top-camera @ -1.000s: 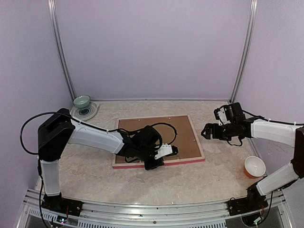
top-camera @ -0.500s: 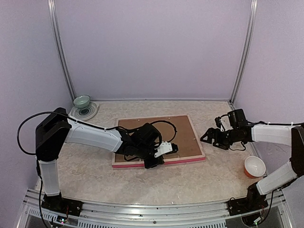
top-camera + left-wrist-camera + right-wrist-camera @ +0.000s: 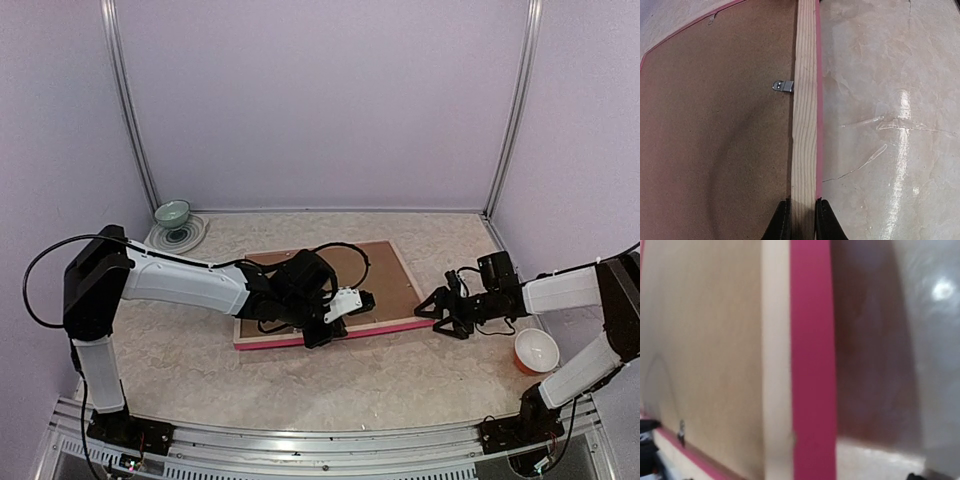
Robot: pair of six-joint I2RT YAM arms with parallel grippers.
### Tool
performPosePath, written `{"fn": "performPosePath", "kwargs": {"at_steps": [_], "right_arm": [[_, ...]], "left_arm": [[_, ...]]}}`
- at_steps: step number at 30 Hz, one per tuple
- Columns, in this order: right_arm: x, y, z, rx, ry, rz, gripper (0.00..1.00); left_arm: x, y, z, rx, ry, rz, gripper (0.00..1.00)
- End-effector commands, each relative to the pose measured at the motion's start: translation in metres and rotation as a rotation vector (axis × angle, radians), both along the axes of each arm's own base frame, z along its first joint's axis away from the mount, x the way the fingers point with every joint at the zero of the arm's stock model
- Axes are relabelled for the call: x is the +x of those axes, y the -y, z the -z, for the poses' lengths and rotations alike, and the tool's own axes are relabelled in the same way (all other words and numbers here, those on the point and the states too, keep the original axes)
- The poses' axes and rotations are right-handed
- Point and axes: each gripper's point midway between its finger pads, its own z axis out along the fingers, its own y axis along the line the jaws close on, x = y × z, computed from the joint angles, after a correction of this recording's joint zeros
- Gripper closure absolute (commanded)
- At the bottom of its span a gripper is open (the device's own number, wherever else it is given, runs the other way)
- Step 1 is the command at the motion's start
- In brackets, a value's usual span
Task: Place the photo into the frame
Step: Pick up the photo frame from the center of the board, then pass from the left arm to the right
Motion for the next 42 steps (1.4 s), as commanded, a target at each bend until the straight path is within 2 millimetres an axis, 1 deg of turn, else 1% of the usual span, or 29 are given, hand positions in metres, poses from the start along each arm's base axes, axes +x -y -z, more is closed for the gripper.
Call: {"fn": "performPosePath", "kwargs": {"at_steps": [1, 8, 16, 19, 24, 29, 32, 34, 38, 42], "right_arm": [[0.001, -0.013, -0.012, 0.144, 0.014, -0.022, 0.09], [0.003, -0.024, -0.025, 0.278, 0.047, -0.033, 0.11], [0.006, -0.026, -0.033, 0.369, 0.112, -0.029, 0.19], [0.002, -0.029, -0.036, 0.429, 0.123, -0.035, 0.22], [-0.004, -0.030, -0.043, 0.536, 0.135, -0.035, 0.32], [-0.009, -0.029, -0.050, 0.635, 0.145, -0.017, 0.39], [-0.009, -0.028, -0.050, 0.680, 0.137, -0.002, 0.44], [-0.008, -0.028, -0.046, 0.701, 0.109, 0.012, 0.49], [-0.006, -0.026, -0.032, 0.695, 0.063, 0.051, 0.51], [-0.004, -0.025, -0.030, 0.695, 0.056, 0.078, 0.51]], "left_arm": [[0.019, 0.013, -0.059, -0.137, 0.087, -0.036, 1.00], [0.015, 0.015, -0.056, -0.141, 0.074, -0.029, 1.00], [0.014, 0.013, -0.060, -0.143, 0.078, -0.030, 1.00], [0.013, 0.012, -0.061, -0.145, 0.083, -0.031, 1.00], [0.013, 0.012, -0.063, -0.154, 0.087, -0.030, 1.00], [0.012, 0.011, -0.059, -0.148, 0.080, -0.029, 1.00], [0.011, 0.010, -0.058, -0.145, 0.080, -0.029, 1.00], [0.011, 0.010, -0.058, -0.142, 0.083, -0.031, 1.00], [0.011, 0.008, -0.059, -0.141, 0.083, -0.032, 1.00], [0.011, 0.008, -0.060, -0.142, 0.087, -0.032, 1.00]]}}
